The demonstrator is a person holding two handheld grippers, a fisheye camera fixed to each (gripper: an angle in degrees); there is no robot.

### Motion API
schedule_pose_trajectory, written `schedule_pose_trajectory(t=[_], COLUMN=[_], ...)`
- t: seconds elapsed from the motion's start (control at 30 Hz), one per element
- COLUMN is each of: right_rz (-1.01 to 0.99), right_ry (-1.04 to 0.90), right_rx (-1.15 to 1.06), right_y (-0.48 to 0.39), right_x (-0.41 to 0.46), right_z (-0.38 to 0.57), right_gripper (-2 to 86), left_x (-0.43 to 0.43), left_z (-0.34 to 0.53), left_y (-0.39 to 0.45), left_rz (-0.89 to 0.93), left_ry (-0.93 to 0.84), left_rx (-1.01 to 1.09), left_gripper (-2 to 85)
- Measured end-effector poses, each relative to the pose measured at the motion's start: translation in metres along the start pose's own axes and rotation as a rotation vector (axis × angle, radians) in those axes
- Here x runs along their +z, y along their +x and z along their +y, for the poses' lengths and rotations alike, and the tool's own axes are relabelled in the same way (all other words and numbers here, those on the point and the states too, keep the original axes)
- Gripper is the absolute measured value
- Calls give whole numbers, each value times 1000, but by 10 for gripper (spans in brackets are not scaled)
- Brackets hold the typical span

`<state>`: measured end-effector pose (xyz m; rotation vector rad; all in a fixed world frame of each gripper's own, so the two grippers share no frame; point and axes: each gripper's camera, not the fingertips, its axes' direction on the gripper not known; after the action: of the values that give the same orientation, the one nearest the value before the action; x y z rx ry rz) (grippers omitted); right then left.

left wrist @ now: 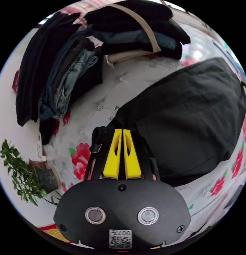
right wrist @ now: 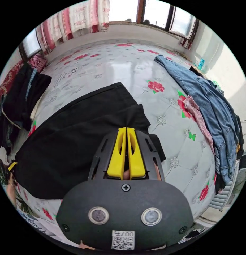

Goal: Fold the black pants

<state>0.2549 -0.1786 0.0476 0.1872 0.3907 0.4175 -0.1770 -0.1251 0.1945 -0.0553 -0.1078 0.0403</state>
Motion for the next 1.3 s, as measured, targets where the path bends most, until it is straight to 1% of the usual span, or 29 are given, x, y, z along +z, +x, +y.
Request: schedule_pose_trajectory(t=[0.07, 0.13, 0.17, 0.23, 0.27, 0.3, 0.4, 0.43, 0.5, 0.6, 0.67, 0.77, 0.8, 0.83, 0.93, 0.97, 1.0, 1.03, 1.07, 1.1, 1.13, 1.17, 1.23, 1.27, 1.3], right_rz=[-29, 3, 13, 11, 5, 4, -134, -142, -134, -82, -54, -96, -56, -6, 153, 174, 155, 40, -29, -138, -190, -210, -323, -364, -465], right_ry=[73, 145, 151, 133, 117, 88, -63, -74, -25, -33, -60, -142, -108, -133, -152, -145, -109, -70, -56, -36, -32, -34, -40, -45, -61], right_rx=[-28, -94, -103, -84, -65, 6, 98, 148, 198, 196, 198, 236, 248, 265, 244, 250, 252, 219, 197, 165, 132, 104, -30, -58, -109], right_y=[-1, -14, -18, -25, -25, -21, -1, 11, 30, 59, 71, 82, 79, 77, 82, 86, 91, 94, 94, 91, 82, 75, 39, 29, 11], right_x=[-21, -43, -45, -35, -27, -8, 39, 46, 45, 53, 62, 86, 86, 92, 97, 96, 90, 80, 74, 65, 58, 54, 42, 39, 35], right_z=[-10, -30, -37, -67, -74, -85, -97, -92, -78, -56, -49, -45, -45, -47, -50, -49, -46, -41, -37, -27, -13, -5, 31, 40, 60], right_gripper=[0, 2, 3, 9, 12, 20, 47, 53, 61, 73, 78, 79, 72, 63, 41, 43, 48, 52, 54, 57, 61, 62, 67, 68, 69], left_x=[-19, -47, -52, -56, -52, -37, 17, 22, 16, -6, -23, -43, -49, -53, -63, -66, -72, -77, -79, -82, -83, -82, -67, -61, -44], left_z=[6, 11, 11, 5, 2, -5, -19, -17, -12, 3, 15, 34, 42, 51, 67, 69, 69, 67, 65, 61, 56, 53, 41, 37, 30], left_y=[-16, -37, -41, -50, -51, -52, -55, -55, -57, -60, -57, -42, -36, -33, -29, -26, -14, 7, 19, 47, 77, 92, 143, 150, 156], left_rz=[81, 195, 206, 146, 133, 130, 207, 198, 219, 223, 188, 111, 74, 55, 111, 131, 176, 208, 221, 256, 295, 308, 268, 236, 167], left_ry=[73, 200, 219, 248, 242, 204, -16, -17, 30, 90, 129, 135, 135, 133, 117, 121, 130, 143, 150, 164, 182, 186, 163, 158, 135], left_rx=[-85, -182, -201, -259, -268, -282, -314, -316, -341, -363, -345, -266, -235, -220, -172, -150, -71, 43, 104, 225, 342, 396, 556, 568, 558], left_gripper=[-9, -9, -9, -9, -9, -9, -6, -4, -1, 13, 25, 43, 42, 34, 40, 45, 56, 68, 73, 83, 91, 95, 95, 88, 64])
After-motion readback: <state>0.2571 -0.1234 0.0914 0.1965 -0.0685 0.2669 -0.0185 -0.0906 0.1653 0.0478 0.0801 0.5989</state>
